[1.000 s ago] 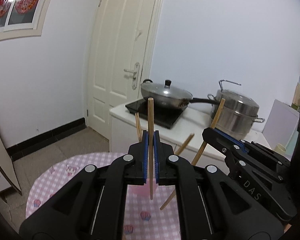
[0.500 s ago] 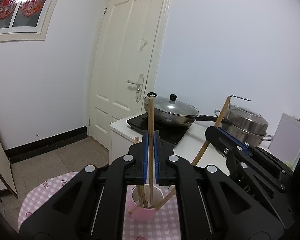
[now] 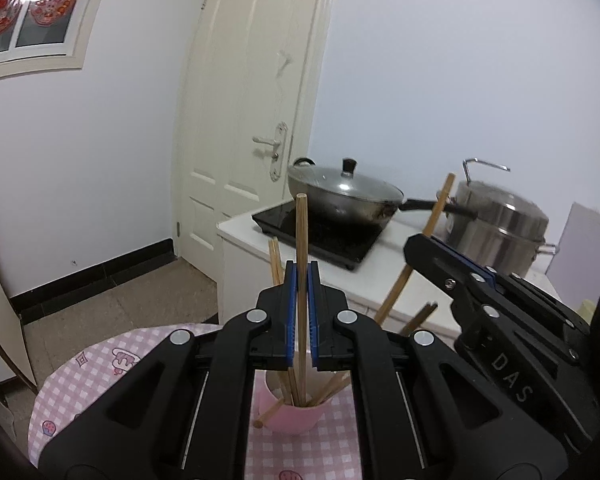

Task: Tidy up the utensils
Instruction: 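Lower both held chopsticks into the pink cup, then open the left gripper while the right gripper opens, releasing chopsticks into the cup, then move both grippers back over the last loose chopsticks on the table, then close the left gripper on one chopstick while the right gripper grasps another, then lift both held chopsticks up toward the pink cup, then lower both held chopsticks into the pink cup, then open the right gripper while the left gripper opens, releasing chopsticks into the cup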

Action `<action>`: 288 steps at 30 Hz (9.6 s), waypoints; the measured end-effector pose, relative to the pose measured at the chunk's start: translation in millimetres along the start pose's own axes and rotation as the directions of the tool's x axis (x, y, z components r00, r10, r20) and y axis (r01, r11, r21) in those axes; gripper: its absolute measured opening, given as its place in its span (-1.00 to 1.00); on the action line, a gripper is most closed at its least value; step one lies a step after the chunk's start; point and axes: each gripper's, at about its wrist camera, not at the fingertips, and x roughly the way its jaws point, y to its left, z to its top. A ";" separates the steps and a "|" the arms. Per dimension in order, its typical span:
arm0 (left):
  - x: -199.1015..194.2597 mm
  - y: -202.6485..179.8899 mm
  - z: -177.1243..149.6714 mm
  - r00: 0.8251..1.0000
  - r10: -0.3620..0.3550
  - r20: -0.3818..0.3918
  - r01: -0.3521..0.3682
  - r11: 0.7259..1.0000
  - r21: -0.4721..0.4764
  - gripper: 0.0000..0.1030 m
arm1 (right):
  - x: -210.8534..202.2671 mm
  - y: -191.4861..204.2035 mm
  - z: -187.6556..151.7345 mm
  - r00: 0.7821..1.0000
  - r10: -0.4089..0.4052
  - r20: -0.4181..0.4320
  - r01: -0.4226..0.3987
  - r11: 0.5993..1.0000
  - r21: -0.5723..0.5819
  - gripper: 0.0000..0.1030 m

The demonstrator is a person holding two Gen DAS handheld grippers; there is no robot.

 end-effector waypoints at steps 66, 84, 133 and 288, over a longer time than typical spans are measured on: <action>-56.0 104.5 -90.9 0.921 0.141 -0.364 -0.138 0.990 0.034 0.19 | -18.4 74.5 -85.8 0.941 0.115 -0.318 -0.116 0.993 0.015 -0.40; 0.8 160.9 -151.4 0.791 0.130 -0.598 -0.191 0.981 -0.040 0.19 | 77.0 106.2 -169.0 0.760 0.026 -0.649 -0.061 0.998 -0.032 -0.41; 98.5 112.2 -173.7 0.714 0.104 -0.692 -0.158 0.987 -0.015 -0.75 | 100.2 44.4 -176.4 0.640 0.133 -0.756 -0.060 0.991 0.123 -0.88; 10.0 18.3 -36.9 0.971 -0.011 -0.237 0.020 0.999 0.037 -0.86 | 10.1 -5.1 -53.4 0.971 0.045 -0.234 -0.025 0.996 0.088 -0.40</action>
